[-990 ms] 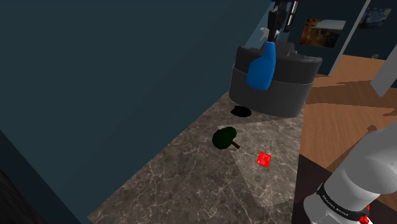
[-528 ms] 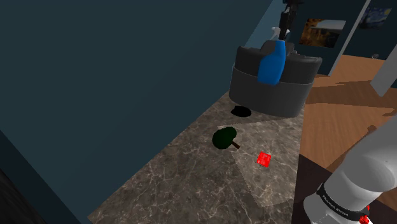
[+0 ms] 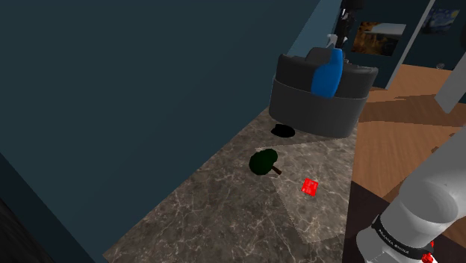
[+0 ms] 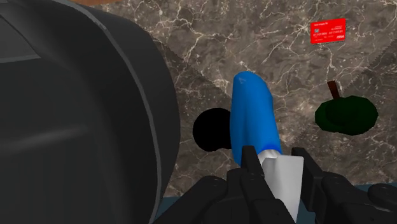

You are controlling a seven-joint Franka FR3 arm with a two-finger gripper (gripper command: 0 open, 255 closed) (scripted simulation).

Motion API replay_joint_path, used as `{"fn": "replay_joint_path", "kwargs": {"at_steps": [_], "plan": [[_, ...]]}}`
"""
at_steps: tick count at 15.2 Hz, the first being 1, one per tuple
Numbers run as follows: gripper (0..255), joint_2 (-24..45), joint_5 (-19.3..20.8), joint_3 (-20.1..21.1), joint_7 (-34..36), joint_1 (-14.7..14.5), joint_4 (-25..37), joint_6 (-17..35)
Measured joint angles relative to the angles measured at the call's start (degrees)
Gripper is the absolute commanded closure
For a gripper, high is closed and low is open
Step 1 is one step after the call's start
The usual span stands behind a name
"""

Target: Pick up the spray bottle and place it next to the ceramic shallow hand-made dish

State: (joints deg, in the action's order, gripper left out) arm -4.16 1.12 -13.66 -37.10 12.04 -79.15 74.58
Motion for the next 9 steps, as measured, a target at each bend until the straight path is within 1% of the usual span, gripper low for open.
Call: {"fn": "replay_joint_path", "kwargs": {"at_steps": [9], "plan": [[255,-3.5,0.8,0.2,0.4,-0.1,-11.1,7.7]]}}
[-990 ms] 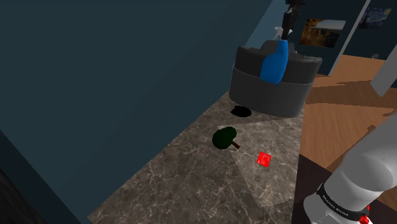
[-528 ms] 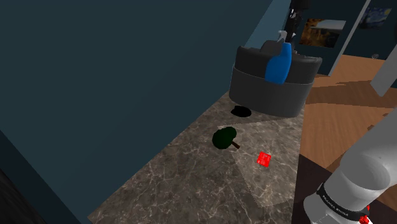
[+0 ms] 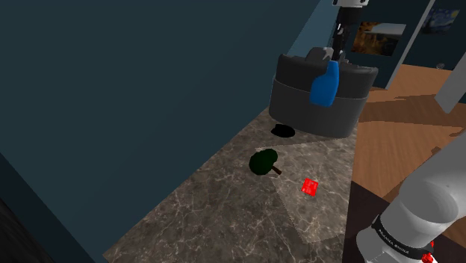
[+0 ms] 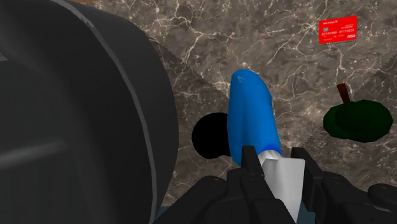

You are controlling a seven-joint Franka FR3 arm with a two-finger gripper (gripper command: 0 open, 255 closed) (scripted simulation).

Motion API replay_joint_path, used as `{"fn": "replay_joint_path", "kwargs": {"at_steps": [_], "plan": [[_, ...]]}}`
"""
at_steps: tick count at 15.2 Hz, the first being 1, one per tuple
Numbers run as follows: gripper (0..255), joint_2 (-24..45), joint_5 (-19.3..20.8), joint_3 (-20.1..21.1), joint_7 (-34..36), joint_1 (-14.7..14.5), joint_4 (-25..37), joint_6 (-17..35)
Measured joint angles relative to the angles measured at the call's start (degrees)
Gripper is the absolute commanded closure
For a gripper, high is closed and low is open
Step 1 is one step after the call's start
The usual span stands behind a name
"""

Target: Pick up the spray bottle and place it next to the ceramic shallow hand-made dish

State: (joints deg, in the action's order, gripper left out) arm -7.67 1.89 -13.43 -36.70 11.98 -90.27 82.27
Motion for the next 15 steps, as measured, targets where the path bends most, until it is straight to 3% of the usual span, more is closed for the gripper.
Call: {"fn": "replay_joint_path", "kwargs": {"at_steps": [15], "plan": [[255,-3.6,0.7,0.3,0.9,0.0,-15.8,12.3]]}}
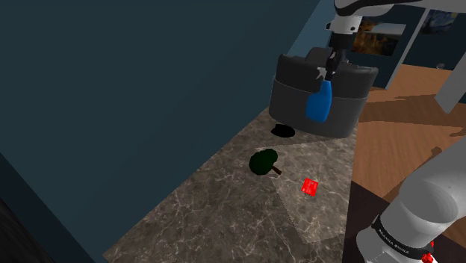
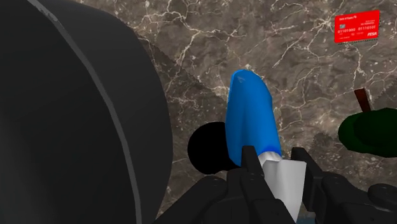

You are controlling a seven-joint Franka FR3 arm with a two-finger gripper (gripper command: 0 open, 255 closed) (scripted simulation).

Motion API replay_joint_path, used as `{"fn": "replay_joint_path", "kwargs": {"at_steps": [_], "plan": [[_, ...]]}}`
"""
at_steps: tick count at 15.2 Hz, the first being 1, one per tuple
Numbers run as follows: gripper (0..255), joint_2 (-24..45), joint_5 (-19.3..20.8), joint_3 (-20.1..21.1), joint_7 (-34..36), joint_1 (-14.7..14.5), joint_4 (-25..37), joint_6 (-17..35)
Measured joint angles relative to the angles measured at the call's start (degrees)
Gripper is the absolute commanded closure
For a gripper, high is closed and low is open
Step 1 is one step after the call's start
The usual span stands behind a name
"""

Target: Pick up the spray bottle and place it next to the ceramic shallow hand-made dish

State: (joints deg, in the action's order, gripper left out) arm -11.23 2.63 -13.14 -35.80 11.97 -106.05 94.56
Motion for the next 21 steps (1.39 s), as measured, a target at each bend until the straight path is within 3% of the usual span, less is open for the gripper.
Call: {"fn": "replay_joint_path", "kwargs": {"at_steps": [21], "plan": [[255,0.4,0.2,-0.5,-0.1,0.3,-15.8,16.2]]}}
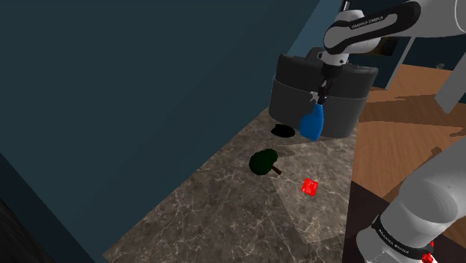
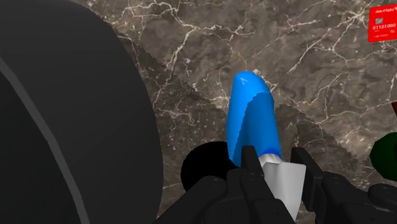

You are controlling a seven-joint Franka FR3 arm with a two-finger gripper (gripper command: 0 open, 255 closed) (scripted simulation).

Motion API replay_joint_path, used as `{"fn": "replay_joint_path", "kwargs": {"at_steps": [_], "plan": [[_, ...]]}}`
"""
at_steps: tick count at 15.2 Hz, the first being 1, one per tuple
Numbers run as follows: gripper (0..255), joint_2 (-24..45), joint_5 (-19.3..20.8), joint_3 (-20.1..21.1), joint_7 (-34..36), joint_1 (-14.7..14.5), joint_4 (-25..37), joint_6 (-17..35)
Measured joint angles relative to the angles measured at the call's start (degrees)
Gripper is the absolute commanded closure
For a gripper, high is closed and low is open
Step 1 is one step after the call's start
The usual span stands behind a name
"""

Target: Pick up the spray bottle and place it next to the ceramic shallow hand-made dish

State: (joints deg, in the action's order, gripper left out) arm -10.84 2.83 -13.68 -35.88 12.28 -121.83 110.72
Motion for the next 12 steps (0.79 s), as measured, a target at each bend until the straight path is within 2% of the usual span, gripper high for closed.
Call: {"fn": "replay_joint_path", "kwargs": {"at_steps": [12], "plan": [[255,2.3,-0.4,-0.3,-0.3,0.1,-5.9,8.2]]}}
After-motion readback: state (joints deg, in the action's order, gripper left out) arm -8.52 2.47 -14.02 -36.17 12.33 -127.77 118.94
